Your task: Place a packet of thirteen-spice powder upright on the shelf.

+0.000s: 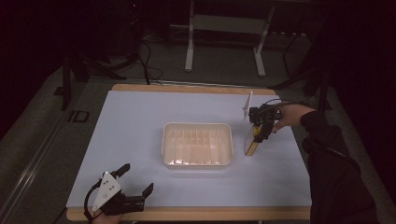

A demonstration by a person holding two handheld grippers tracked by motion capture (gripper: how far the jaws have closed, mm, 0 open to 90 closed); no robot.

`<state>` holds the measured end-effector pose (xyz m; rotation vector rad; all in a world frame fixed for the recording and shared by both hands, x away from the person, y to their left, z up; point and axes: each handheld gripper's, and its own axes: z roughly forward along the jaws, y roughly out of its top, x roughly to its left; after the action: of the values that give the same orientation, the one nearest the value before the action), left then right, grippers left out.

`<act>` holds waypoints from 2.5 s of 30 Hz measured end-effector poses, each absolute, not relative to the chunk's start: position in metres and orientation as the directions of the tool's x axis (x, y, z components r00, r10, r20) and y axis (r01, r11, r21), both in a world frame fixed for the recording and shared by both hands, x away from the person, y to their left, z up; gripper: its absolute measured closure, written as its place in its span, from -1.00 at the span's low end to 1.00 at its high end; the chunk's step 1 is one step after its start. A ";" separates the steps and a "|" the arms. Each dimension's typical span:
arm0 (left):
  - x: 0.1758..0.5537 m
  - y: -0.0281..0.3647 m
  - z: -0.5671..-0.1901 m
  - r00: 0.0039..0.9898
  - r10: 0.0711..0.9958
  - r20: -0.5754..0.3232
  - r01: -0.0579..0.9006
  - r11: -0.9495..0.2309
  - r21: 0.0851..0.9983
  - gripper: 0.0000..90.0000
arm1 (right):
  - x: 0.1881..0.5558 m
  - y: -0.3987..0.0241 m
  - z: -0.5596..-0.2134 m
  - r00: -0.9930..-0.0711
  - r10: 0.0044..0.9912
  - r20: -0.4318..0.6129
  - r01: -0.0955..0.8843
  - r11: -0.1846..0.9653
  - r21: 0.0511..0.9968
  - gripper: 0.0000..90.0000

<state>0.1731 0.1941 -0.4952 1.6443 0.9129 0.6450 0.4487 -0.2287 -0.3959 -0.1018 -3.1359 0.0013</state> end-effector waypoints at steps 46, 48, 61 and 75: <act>0.174 0.188 -0.493 0.589 0.808 -0.021 0.215 -0.132 0.968 -0.99 | 0.403 -0.200 -0.296 -0.998 -0.026 -0.048 -0.031 0.995 0.094 -0.29; 0.174 0.188 -0.493 0.590 0.807 -0.021 0.217 -0.133 0.967 -0.99 | 0.402 -0.196 -0.293 -0.998 -0.035 -0.051 -0.040 0.994 0.099 -0.29; 0.175 0.188 -0.493 0.594 0.804 -0.023 0.216 -0.132 0.967 -0.99 | 0.402 -0.171 -0.284 -0.998 -0.047 -0.047 -0.052 0.992 0.113 -0.29; 0.175 0.189 -0.493 0.597 0.802 -0.021 0.214 -0.133 0.968 -0.99 | 0.409 -0.151 -0.286 -0.998 -0.053 -0.025 -0.056 0.989 0.136 -0.29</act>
<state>0.1755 0.1886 -0.4929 1.6657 0.8545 0.6323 0.4093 -0.1506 -0.2857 0.0861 -3.1547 -0.2165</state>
